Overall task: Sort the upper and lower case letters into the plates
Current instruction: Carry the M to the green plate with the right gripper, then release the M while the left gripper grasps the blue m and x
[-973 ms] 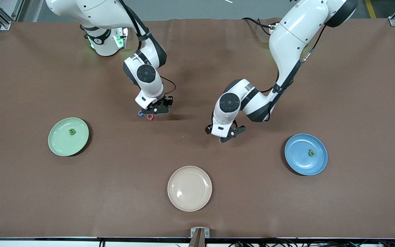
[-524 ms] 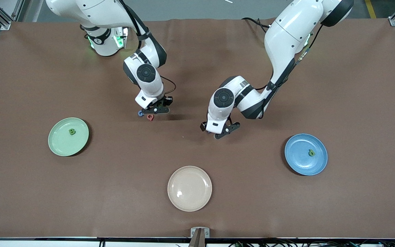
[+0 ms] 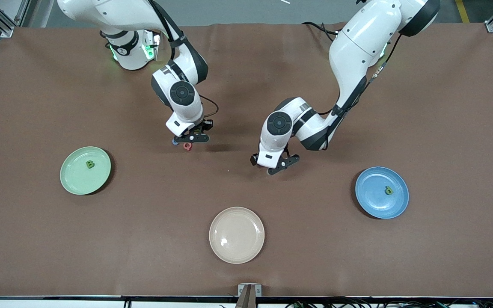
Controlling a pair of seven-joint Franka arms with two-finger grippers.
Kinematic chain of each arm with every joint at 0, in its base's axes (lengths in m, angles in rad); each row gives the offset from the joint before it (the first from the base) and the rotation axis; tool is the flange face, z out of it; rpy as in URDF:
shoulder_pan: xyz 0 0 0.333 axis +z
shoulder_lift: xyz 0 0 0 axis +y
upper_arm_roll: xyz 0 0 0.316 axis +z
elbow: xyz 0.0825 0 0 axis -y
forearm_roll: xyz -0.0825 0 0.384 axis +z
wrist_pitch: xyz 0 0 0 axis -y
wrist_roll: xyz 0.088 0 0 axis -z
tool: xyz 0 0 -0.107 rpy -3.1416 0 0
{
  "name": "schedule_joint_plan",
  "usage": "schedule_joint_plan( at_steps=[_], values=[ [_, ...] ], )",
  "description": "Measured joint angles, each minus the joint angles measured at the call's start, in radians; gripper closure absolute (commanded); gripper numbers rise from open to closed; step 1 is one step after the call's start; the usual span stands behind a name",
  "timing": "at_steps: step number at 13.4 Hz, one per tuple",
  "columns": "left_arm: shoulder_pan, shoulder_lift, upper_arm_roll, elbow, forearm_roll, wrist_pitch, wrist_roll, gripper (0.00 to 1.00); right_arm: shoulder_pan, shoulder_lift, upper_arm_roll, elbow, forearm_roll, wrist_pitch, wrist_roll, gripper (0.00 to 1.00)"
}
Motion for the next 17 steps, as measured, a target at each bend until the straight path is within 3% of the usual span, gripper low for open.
schedule_joint_plan(
  at_steps=[4,8,12,17],
  values=[
    [0.000,0.000,0.000,0.001,0.002,0.000,0.000,0.00,-0.155,-0.129,-0.016,0.050,-0.054,-0.189,-0.192,0.89],
    [0.000,0.000,0.000,0.006,0.002,0.001,0.000,0.00,-0.426,-0.164,-0.025,0.080,-0.058,-0.227,-0.554,0.89],
    [0.000,0.000,0.000,0.009,0.002,0.002,0.000,0.00,-0.625,-0.124,-0.026,0.089,-0.058,-0.154,-0.837,0.89],
    [0.000,0.002,0.001,0.009,0.007,0.004,0.000,0.00,-0.708,0.026,-0.024,0.093,-0.058,0.057,-0.992,0.89]
  ],
)
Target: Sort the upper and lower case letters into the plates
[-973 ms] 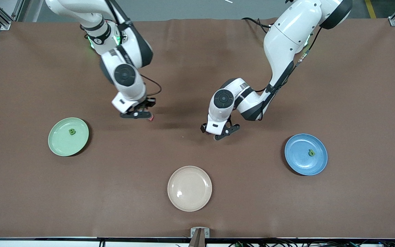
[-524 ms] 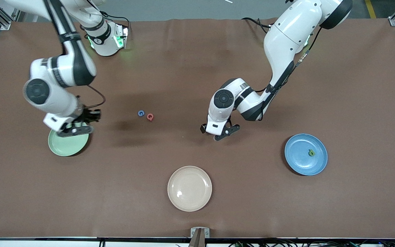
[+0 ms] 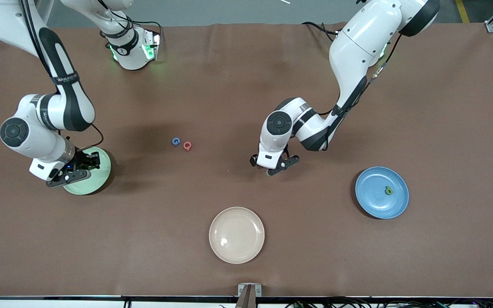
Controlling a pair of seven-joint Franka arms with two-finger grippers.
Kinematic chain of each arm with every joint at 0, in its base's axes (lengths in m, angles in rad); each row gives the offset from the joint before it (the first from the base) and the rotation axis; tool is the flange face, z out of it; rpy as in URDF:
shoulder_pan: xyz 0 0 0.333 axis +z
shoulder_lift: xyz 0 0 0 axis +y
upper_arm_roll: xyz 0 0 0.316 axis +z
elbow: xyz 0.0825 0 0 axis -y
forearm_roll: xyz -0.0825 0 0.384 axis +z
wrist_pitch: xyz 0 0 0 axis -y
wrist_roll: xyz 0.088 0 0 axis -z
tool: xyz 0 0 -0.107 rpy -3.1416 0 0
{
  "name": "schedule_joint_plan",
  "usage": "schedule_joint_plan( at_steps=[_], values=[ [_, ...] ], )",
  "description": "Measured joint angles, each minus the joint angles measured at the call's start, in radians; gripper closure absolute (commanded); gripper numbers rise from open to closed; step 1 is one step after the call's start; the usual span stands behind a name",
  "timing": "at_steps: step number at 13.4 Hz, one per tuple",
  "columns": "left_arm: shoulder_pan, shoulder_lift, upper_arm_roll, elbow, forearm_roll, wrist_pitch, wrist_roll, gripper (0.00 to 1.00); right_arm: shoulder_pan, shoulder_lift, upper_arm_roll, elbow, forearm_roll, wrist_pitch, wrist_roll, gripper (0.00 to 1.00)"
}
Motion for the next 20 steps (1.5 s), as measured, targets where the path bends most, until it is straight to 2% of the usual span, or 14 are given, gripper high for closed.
schedule_joint_plan(
  at_steps=[4,7,9,10,12,13,14,16,17,20],
  values=[
    [0.000,0.013,0.000,0.000,0.011,0.003,0.000,0.00,-0.054,0.102,0.001,0.049,0.000,0.046,-0.101,0.88],
    [0.000,0.014,0.001,0.002,0.011,0.006,0.000,0.01,-0.059,0.135,0.005,0.067,0.000,0.052,-0.110,0.86],
    [0.000,0.014,0.001,0.002,0.011,0.006,0.000,0.22,-0.059,0.151,0.011,0.067,0.001,0.057,-0.110,0.85],
    [0.000,0.014,0.000,0.002,0.012,0.006,0.000,0.28,-0.059,0.158,0.013,0.068,0.001,0.059,-0.110,0.84],
    [0.000,0.014,-0.002,0.010,0.012,0.012,0.000,0.53,-0.059,0.167,0.016,0.069,0.001,0.061,-0.110,0.80],
    [0.000,0.009,-0.002,0.010,0.012,0.011,0.000,0.68,-0.059,0.168,0.017,0.069,0.001,0.063,-0.110,0.75],
    [0.000,0.008,-0.002,0.010,0.012,0.011,0.000,0.81,-0.059,0.168,0.017,0.070,0.001,0.068,-0.110,0.64],
    [0.001,0.007,-0.002,0.011,0.012,0.012,0.000,0.99,-0.059,0.170,0.017,0.070,0.001,0.074,-0.110,0.13],
    [0.003,0.007,-0.002,0.011,0.012,0.014,0.000,1.00,-0.059,0.171,0.017,0.071,0.001,0.075,-0.110,0.00],
    [0.027,0.005,0.003,0.020,0.013,0.018,0.000,1.00,-0.059,0.165,0.016,0.083,0.002,0.071,-0.110,0.00]
  ],
)
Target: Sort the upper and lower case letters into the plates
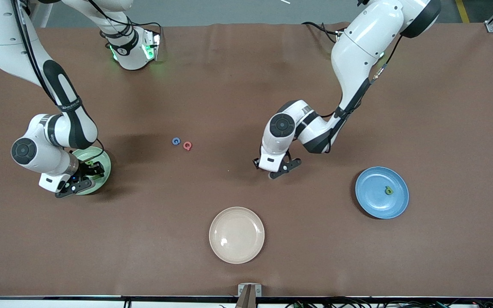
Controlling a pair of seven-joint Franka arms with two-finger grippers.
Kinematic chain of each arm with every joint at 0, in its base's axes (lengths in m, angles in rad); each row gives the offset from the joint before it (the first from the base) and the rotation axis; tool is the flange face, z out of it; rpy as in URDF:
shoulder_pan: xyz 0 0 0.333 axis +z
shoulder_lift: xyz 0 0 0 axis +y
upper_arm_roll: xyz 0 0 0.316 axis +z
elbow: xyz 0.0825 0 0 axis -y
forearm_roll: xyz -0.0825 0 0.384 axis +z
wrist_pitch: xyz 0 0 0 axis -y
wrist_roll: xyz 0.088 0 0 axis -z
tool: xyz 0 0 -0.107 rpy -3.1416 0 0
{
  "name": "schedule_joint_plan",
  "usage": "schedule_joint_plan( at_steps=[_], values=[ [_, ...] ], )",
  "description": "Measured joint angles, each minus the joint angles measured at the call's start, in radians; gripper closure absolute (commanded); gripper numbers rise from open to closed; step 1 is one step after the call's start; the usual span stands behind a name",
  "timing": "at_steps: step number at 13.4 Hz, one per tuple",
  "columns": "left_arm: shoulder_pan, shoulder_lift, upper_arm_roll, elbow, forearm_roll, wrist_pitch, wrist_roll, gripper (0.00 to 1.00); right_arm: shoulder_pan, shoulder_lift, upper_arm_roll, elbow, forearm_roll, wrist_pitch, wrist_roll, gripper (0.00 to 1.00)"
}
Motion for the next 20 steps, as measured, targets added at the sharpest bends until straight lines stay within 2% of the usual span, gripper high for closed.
schedule_joint_plan(
  at_steps=[3,5,7,9,13,16,17,19,20],
  values=[
    [0.067,-0.051,0.003,0.017,0.005,-0.034,0.011,1.00,0.003,-0.069,0.007,0.035,0.000,-0.141,0.000,0.00],
    [0.144,-0.113,0.005,0.017,0.010,-0.110,0.091,1.00,0.030,-0.146,0.015,0.041,0.003,-0.245,0.032,0.00],
    [0.246,-0.155,0.008,0.014,0.010,-0.183,0.220,1.00,0.087,-0.204,0.019,0.041,0.004,-0.332,0.161,0.00],
    [0.350,-0.166,0.008,0.008,0.010,-0.199,0.328,1.00,0.157,-0.236,0.024,0.035,0.012,-0.388,0.308,0.00],
    [0.485,-0.158,0.008,-0.029,0.010,-0.199,0.410,0.99,0.255,-0.245,0.028,-0.027,0.139,-0.392,0.483,0.00],
    [0.543,-0.159,0.008,-0.066,0.010,-0.200,0.446,0.94,0.349,-0.245,0.030,-0.067,0.155,-0.333,0.643,0.00],
    [0.566,-0.159,0.008,-0.074,0.010,-0.200,0.468,0.75,0.386,-0.244,0.030,-0.081,0.156,-0.300,0.703,0.00],
    [0.615,-0.160,0.008,-0.089,0.010,-0.201,0.510,0.02,0.460,-0.243,0.031,-0.107,0.157,-0.227,0.839,0.00],
    [0.632,-0.159,0.008,-0.096,0.010,-0.201,0.521,0.00,0.493,-0.241,0.031,-0.114,0.157,-0.193,0.911,0.00]
  ],
)
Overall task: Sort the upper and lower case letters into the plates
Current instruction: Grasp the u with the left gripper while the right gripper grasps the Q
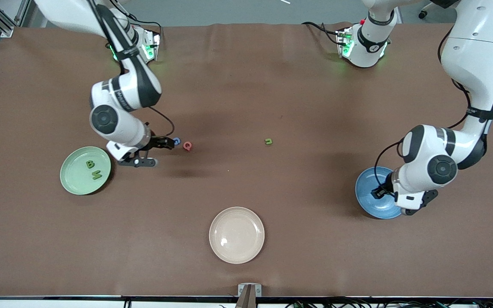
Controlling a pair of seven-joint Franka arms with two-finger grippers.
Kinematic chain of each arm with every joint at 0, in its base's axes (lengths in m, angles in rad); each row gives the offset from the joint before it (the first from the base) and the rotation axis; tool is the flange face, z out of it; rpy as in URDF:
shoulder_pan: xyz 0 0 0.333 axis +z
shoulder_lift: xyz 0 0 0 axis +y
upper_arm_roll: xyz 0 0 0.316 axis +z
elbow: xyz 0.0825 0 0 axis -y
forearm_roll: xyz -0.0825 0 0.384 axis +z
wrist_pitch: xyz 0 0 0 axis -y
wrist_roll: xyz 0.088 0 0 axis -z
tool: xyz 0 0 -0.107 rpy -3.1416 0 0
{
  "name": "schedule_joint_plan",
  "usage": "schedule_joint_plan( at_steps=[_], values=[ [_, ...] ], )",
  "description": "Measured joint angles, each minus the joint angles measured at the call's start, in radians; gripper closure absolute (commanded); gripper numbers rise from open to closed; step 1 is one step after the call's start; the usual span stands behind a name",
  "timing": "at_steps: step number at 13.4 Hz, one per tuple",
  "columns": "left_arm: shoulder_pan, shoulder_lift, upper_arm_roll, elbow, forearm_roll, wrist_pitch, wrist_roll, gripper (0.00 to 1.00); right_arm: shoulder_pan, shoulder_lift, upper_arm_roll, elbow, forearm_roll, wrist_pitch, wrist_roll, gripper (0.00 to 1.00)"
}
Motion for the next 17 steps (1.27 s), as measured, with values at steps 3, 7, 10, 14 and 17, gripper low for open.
schedule_joint_plan(
  at_steps=[3,7,10,14,17],
  values=[
    [0.004,0.000,-0.011,-0.008,0.000,-0.001,-0.009,0.00,0.086,0.034,0.000,-0.013,0.000,0.088,0.159,0.00],
    [-0.006,-0.005,-0.111,-0.008,0.000,-0.023,-0.126,0.00,0.148,0.110,-0.001,-0.014,0.000,0.183,0.265,0.11],
    [-0.057,-0.005,-0.186,-0.013,0.000,-0.034,-0.290,0.00,0.166,0.139,-0.003,-0.014,0.000,0.198,0.290,0.17],
    [-0.238,0.002,-0.195,-0.022,0.000,-0.035,-0.540,0.00,0.166,0.155,-0.019,-0.014,-0.005,0.201,0.290,0.17],
    [-0.340,0.003,-0.196,-0.023,0.000,-0.017,-0.719,0.00,0.166,0.166,-0.025,-0.014,-0.007,0.215,0.290,0.17]
  ],
)
